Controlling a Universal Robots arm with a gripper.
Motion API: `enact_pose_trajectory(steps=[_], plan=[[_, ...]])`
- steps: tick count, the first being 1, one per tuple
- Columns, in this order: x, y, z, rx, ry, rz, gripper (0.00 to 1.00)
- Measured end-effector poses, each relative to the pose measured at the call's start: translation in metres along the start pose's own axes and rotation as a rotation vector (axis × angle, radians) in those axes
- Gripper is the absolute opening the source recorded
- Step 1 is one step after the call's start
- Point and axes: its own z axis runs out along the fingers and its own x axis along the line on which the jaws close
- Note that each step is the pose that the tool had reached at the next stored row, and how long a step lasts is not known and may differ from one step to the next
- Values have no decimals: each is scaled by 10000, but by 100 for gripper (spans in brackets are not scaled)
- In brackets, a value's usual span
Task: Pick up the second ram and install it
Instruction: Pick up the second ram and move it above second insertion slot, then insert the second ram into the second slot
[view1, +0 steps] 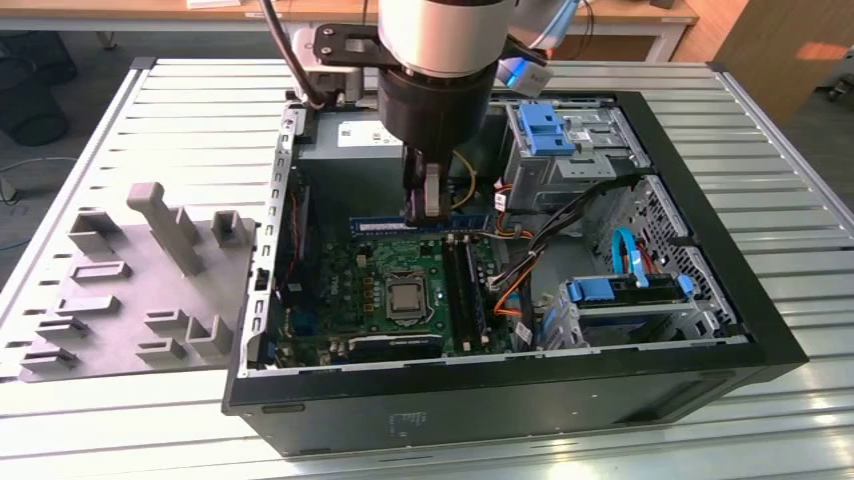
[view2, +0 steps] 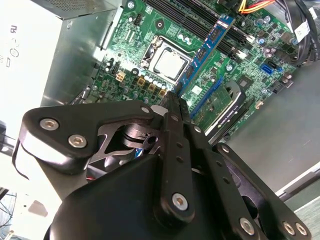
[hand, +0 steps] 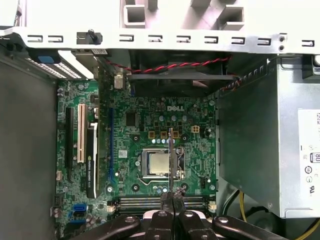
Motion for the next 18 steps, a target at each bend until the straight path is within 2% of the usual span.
enact_pose_trajectory(steps=[18], plan=[[3,-3,57,0,0,0,12]])
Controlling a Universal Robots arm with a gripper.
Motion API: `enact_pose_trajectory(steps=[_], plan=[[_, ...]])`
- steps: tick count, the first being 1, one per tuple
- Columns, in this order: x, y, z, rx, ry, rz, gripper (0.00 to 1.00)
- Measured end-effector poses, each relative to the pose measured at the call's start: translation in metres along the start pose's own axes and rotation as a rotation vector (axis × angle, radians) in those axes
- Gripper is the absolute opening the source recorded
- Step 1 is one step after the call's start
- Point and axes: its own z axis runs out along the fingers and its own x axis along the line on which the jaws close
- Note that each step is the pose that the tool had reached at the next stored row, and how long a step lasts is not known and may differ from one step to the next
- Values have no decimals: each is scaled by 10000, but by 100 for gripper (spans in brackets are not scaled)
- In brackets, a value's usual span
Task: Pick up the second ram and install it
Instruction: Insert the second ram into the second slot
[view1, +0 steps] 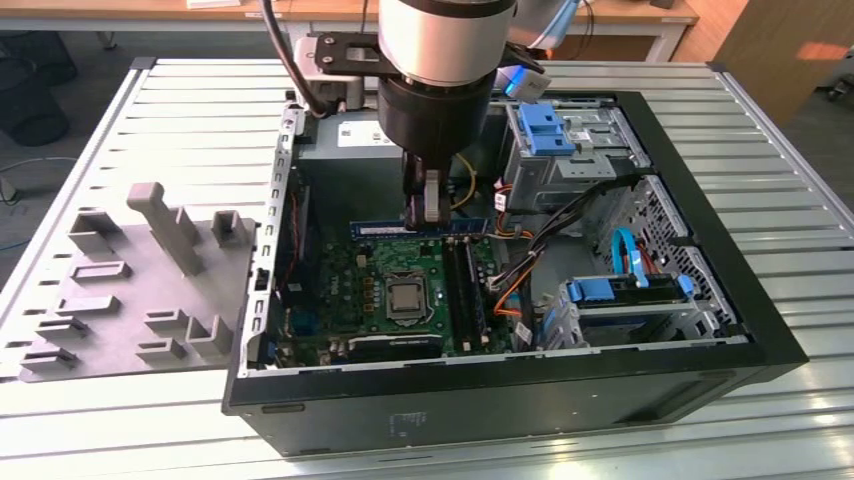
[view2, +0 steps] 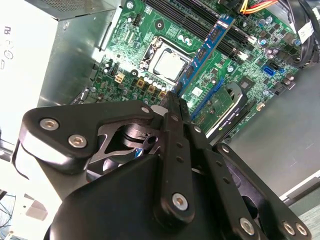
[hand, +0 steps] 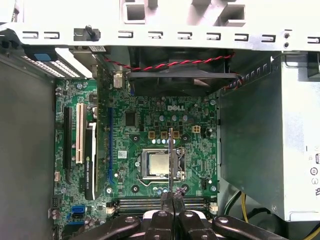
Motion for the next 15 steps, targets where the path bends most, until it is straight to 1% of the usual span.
enact_pose_trajectory(steps=[10,11,15], plan=[[0,0,2,0,0,11,12],[0,0,3,6,-5,89,12],[0,0,6,43,-40,774,12]])
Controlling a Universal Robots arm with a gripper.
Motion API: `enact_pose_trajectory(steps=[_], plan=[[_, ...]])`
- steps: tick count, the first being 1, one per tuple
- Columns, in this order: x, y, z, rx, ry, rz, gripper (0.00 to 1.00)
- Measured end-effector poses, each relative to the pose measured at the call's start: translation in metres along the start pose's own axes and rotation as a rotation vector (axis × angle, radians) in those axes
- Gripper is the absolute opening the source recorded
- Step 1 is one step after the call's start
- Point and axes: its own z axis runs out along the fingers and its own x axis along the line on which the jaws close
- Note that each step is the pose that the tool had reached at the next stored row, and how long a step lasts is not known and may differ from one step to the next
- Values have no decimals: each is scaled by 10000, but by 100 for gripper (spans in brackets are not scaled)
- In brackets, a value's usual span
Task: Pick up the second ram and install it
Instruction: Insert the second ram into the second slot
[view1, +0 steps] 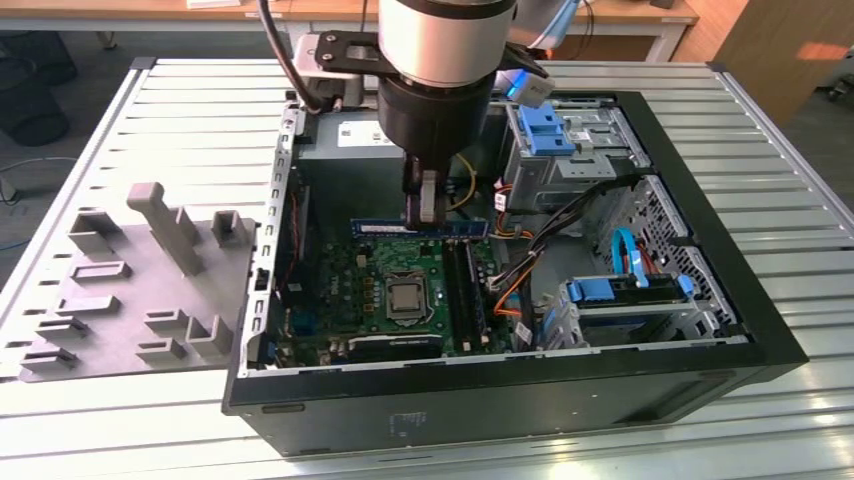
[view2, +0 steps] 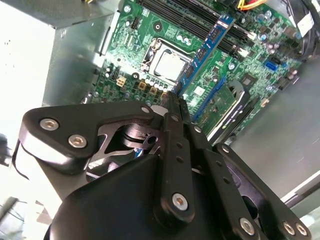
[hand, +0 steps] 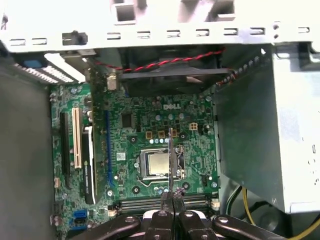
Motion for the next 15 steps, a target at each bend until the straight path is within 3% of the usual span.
enact_pose_trajectory(steps=[10,15], plan=[[1,-1,11,96,-89,1764,12],[1,-1,11,98,-91,1783,12]])
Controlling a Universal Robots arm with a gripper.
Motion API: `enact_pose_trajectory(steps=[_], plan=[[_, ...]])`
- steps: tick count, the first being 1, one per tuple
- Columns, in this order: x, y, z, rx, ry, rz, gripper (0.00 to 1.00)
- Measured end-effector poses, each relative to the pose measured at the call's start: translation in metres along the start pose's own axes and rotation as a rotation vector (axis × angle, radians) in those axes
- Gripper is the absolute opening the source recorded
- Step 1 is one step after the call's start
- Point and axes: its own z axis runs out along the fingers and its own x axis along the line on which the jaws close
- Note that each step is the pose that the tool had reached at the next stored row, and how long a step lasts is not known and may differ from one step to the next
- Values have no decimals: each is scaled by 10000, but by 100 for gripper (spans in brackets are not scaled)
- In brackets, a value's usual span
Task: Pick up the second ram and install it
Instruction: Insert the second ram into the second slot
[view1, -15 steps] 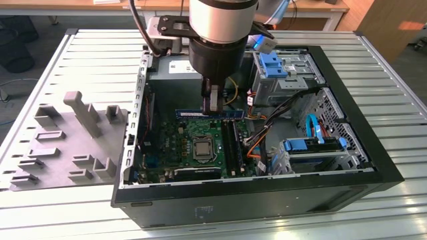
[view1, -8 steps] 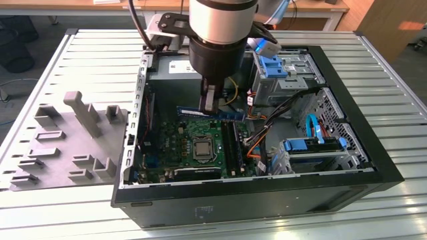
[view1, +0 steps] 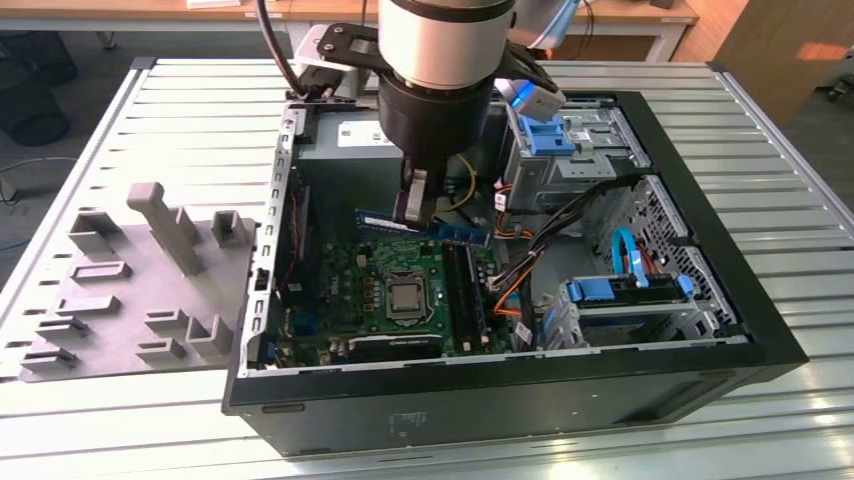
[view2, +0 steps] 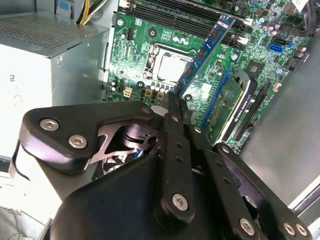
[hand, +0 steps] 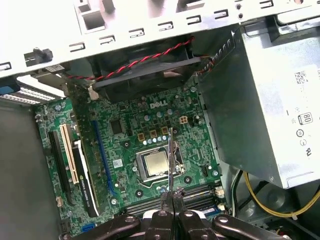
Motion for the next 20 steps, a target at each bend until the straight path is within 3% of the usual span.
enact_pose_trajectory(steps=[3,20], plan=[[0,0,1,8,-8,142,12],[1,-1,15,176,-164,3227,12]])
